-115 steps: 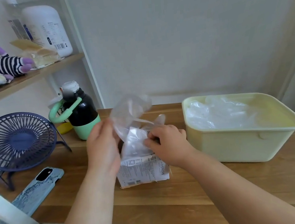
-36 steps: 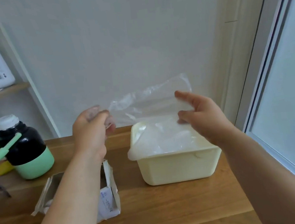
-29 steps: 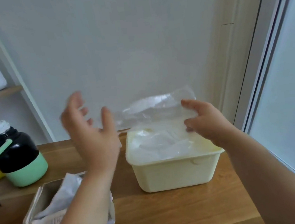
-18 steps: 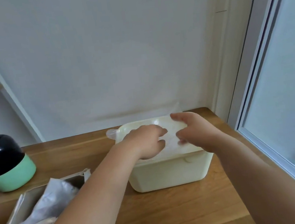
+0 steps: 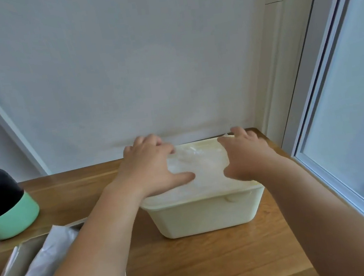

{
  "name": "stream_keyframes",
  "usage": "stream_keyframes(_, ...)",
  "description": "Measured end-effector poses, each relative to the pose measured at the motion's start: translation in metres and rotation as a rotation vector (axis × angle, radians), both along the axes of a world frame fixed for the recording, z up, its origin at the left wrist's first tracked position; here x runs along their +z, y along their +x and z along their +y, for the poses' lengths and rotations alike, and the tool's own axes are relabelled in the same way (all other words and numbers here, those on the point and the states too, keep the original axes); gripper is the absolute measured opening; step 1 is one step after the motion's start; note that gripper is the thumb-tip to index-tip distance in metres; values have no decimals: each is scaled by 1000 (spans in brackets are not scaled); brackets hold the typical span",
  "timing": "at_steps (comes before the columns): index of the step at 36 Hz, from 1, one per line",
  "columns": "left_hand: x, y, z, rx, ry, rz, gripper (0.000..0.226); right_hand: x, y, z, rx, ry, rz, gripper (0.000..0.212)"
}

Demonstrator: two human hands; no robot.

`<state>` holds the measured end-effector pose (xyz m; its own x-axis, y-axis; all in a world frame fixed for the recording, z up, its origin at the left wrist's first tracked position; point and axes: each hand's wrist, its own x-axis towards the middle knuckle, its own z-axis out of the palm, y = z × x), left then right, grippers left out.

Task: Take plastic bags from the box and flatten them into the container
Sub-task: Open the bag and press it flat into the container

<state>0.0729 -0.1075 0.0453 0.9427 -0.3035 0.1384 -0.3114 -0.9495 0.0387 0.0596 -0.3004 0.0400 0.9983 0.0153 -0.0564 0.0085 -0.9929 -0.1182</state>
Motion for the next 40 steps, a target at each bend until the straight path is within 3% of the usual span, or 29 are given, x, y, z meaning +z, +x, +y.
stream_keyframes(3, 6, -2, 5, -115, -100, -34, 66, 8, 2, 3, 126, 31, -57, 61)
stream_keyframes(7, -4, 4, 2, -98, 87, 270, 91, 2, 12, 5, 194, 191, 141, 69)
stream_keyframes(12, -26, 22, -4, -77, 199, 477, 93, -22, 31, 3, 186, 102, 421, 82)
stream_keyframes(16, -36, 34, -10, -67, 200, 580, 93, -36, 40, 1, 146, 50, 500, 86)
stream_keyframes(19, -43, 36, -19, -97, 212, 673, 78, -45, 46, 2, 140, 3, 515, 86)
stream_keyframes(22, -42, 36, -21, -71, 108, 747, 67, -46, 47, 2, 135, -9, 505, 82)
stream_keyframes(24, -38, 36, -14, 17, -130, 782, 58, -46, 46, 0, 131, 5, 485, 80)
stream_keyframes(26, -35, 34, -10, 88, -325, 717, 52, -45, 44, -2, 116, 24, 460, 86)
stream_keyframes(27, -34, 33, -9, 70, -326, 624, 51, -43, 42, -3, 109, 39, 443, 88)
stream_keyframes(30, -34, 30, -6, -25, -111, 313, 48, -31, 35, -3, 115, 94, 362, 84)
stream_keyframes(32, -30, 25, -2, -45, -18, 214, 43, -18, 27, -3, 114, 129, 308, 81)
stream_keyframes(35, -23, 14, 8, -39, -15, 206, 56, -4, 16, -7, 87, 160, 234, 77)
stream_keyframes(37, -22, 11, 13, -32, 65, 196, 48, 1, 12, -9, 75, 189, 157, 69)
stream_keyframes(40, -22, 9, 11, 50, 198, 334, 50, -1, 10, -4, 96, 191, 116, 62)
